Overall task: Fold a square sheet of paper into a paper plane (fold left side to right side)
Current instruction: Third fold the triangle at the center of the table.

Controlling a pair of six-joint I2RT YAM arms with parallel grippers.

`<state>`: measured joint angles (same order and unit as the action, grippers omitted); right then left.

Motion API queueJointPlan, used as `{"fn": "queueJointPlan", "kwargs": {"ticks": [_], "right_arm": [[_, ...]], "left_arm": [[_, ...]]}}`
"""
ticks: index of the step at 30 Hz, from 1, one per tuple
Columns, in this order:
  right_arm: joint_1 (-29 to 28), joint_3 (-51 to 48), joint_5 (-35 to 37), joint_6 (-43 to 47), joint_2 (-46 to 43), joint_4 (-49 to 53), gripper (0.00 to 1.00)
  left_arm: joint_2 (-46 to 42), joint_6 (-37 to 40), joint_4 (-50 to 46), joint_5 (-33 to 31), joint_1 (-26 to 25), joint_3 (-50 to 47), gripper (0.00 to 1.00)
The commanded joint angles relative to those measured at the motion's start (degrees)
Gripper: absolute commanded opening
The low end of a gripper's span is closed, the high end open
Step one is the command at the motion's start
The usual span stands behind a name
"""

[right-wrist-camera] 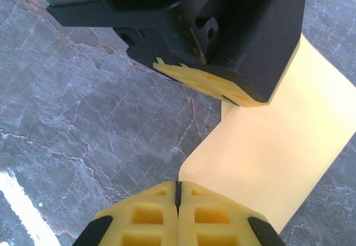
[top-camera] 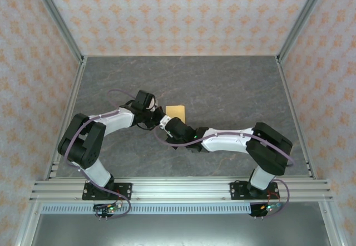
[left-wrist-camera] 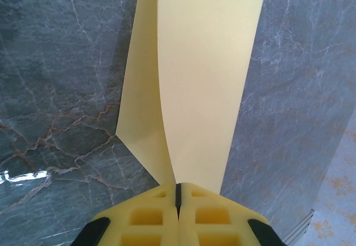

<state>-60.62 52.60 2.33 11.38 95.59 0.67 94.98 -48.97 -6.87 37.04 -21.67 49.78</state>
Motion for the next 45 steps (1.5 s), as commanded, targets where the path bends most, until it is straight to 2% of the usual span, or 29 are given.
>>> {"fn": "queueJointPlan", "kwargs": {"ticks": [1, 6, 9, 13, 17, 23, 28, 33, 38, 45], "right_arm": [[0.8, -0.9, -3.3, -1.7, -1.4, 1.6, 0.00], [3.2, -1.9, -8.9, -3.8, -1.2, 1.5, 0.00], [4.6, -2.1, -11.5, -5.2, -1.2, 1.1, 0.00], [6.2, -2.5, -13.9, -6.9, -1.4, 0.2, 0.00], [7.1, -2.6, -15.6, -8.1, -1.1, -0.5, 0.00], [7.4, -2.0, -16.2, -9.6, -0.2, -0.8, 0.00], [8.2, -1.8, -17.3, -11.3, 0.3, -1.3, 0.00], [8.8, -1.8, -18.1, -12.2, 0.9, -1.9, 0.00], [9.6, -2.0, -19.5, -13.3, 1.3, -2.2, 0.00], [13.3, -2.9, -25.1, -16.6, 1.4, -4.6, 0.00]], "left_arm": [[-1.4, 2.3, -3.0, -1.2, 0.0, 1.7, 0.10], [-5.6, 5.6, -8.0, -3.4, 3.2, 0.9, 0.43], [-7.3, 7.5, -9.7, -3.6, 5.1, 1.0, 0.48], [-4.7, 10.3, -9.5, -0.9, 5.4, 4.5, 0.44], [2.5, 11.7, -7.1, 4.2, 5.3, 9.8, 0.32], [13.7, 13.0, -6.1, 8.3, 4.5, 18.3, 0.21], [19.9, 13.7, -6.9, 9.6, 2.8, 24.6, 0.20], [24.9, 16.3, -11.8, 9.3, 0.3, 31.0, 0.18], [27.2, 17.2, -13.5, 7.5, -0.2, 32.5, 0.17], [29.3, 19.2, -15.7, 6.6, -0.3, 32.8, 0.15]]}}
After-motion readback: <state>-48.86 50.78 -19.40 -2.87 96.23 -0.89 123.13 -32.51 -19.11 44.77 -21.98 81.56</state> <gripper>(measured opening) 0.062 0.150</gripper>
